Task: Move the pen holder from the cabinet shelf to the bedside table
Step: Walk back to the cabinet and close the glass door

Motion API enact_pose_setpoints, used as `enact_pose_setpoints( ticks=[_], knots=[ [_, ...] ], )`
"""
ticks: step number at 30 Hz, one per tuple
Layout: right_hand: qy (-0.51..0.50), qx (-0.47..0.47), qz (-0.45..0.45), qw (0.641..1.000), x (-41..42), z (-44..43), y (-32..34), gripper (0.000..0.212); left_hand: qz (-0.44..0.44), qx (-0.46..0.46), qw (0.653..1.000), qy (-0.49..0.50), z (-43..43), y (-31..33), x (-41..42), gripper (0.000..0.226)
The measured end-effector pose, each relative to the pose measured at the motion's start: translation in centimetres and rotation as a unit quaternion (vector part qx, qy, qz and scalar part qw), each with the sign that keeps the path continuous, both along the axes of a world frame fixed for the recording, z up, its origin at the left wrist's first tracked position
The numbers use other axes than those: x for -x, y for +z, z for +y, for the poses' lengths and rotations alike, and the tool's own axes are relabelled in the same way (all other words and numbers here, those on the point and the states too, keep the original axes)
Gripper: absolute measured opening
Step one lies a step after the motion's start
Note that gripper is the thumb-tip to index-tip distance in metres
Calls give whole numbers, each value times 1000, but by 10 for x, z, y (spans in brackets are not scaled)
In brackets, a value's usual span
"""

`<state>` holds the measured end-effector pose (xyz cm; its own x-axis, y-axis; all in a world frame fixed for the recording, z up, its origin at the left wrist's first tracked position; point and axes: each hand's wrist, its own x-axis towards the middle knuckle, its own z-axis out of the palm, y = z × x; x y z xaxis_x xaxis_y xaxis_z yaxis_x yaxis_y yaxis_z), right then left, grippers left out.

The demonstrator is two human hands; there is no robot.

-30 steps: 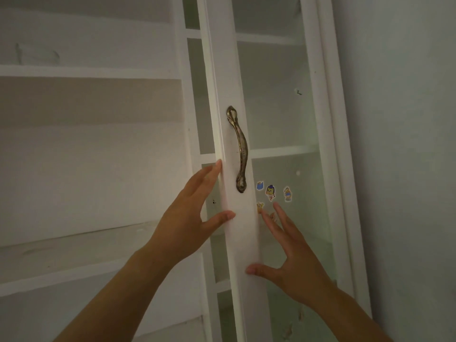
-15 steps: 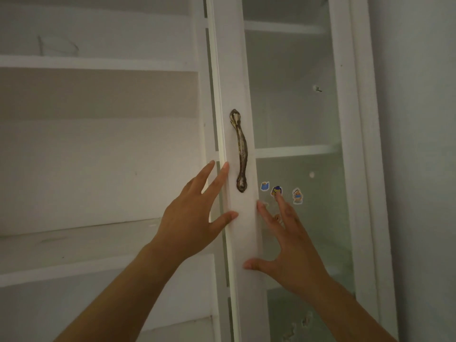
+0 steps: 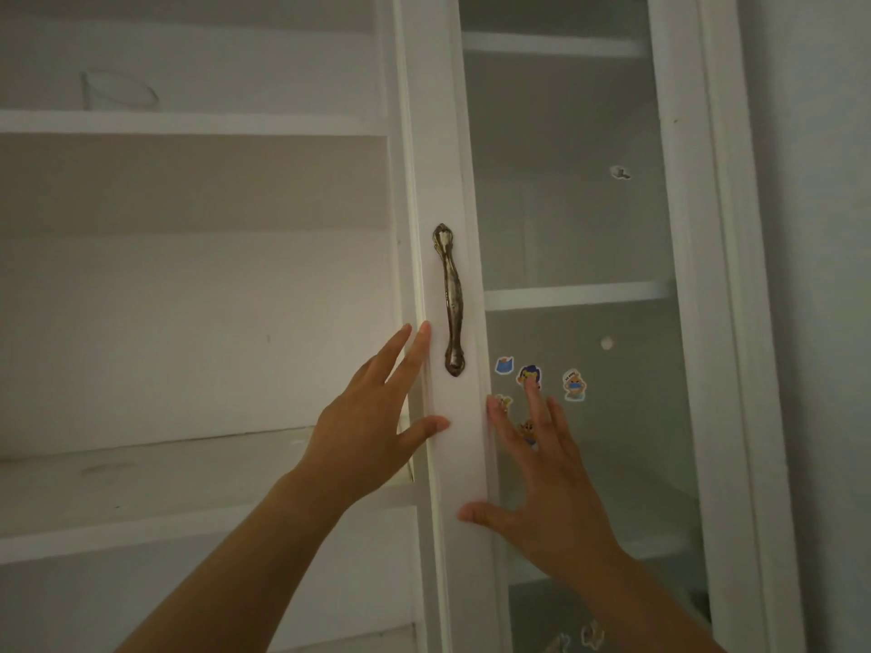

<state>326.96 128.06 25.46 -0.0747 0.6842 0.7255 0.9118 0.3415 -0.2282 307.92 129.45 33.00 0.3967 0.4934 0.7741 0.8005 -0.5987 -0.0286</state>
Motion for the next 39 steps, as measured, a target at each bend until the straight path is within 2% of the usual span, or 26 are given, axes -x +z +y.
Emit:
enact_pose_setpoints(
  ticks=[7,17,22,26,34,39],
  knots=[
    [0,-10,2,1000,2,7,-1,104,1,3,999,-52,14,-3,1,85],
    [-6,-25,-4,1000,5,17,0,106,17,-23,998,-47,28,-2,5,89],
    [-26,-6,-20,999,9,25,6,105,2,-3,999,-54,37,-3,2,92],
    [-13,-26,2,1000,7,30,4,103,-11,27,997,-67,41,-5,2,97],
    [-8,-32,-2,999,8,40,4,104,-17,35,995,-89,47,-5,3,88],
    [-32,-50,-46,997,3,47,4,110,-21,23,996,-87,53,-8,4,86]
  ],
)
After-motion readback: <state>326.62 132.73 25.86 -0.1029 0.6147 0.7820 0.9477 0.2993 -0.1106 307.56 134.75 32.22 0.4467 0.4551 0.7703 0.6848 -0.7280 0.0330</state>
